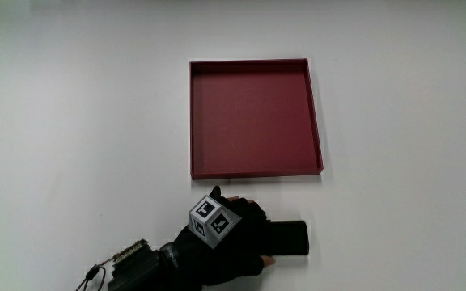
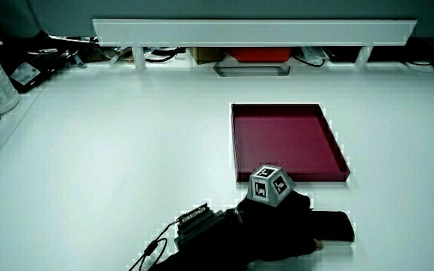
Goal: Place eraser
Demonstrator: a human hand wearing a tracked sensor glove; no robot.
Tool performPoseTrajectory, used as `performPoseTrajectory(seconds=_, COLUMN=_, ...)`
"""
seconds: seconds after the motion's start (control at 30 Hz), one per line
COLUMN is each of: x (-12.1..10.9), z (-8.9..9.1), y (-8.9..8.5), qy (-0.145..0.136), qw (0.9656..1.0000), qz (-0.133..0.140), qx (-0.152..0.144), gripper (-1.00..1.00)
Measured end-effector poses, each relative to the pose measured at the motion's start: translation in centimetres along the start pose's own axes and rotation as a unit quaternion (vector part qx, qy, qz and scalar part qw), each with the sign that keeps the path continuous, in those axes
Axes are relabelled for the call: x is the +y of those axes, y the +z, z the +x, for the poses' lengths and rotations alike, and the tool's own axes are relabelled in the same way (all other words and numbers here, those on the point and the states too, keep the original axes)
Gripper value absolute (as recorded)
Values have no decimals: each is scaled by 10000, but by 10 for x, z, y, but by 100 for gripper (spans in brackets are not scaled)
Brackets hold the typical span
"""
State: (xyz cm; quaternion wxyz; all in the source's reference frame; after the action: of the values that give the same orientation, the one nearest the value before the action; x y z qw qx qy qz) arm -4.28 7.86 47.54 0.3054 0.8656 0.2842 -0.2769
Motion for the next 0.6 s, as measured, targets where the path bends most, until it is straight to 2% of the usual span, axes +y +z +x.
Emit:
performPoseTrajectory(seconds=0.03, x=1, z=-3, y=-3, qy=17, qw=10000, qz=-29, qx=-81, gripper=-3)
performPoseTrajectory(seconds=0.1, x=0, z=-1, y=1, qy=12, qw=10000, qz=-28, qx=-38, gripper=-10)
performPoseTrajectory(seconds=0.13, x=0, z=-3, y=-2, qy=80, qw=9998, qz=-86, qx=-138, gripper=-13)
performPoseTrajectory(seconds=0.17, x=-1, z=-3, y=-1, qy=97, qw=9999, qz=-119, qx=-67, gripper=-16)
performPoseTrajectory(seconds=0.27, x=-3, z=-5, y=-2, qy=138, qw=9997, qz=-175, qx=-139, gripper=-26)
performPoseTrajectory(seconds=0.33, x=-5, z=-4, y=0, qy=98, qw=9998, qz=-152, qx=-72, gripper=-32)
performPoseTrajectory(seconds=0.43, x=-7, z=-5, y=1, qy=93, qw=9995, qz=-216, qx=-190, gripper=-42)
performPoseTrajectory(seconds=0.53, x=-9, z=-5, y=5, qy=70, qw=9997, qz=-186, qx=-169, gripper=-52)
performPoseTrajectory(seconds=0.6, x=-10, z=-7, y=5, qy=76, qw=9993, qz=-214, qx=-288, gripper=-58)
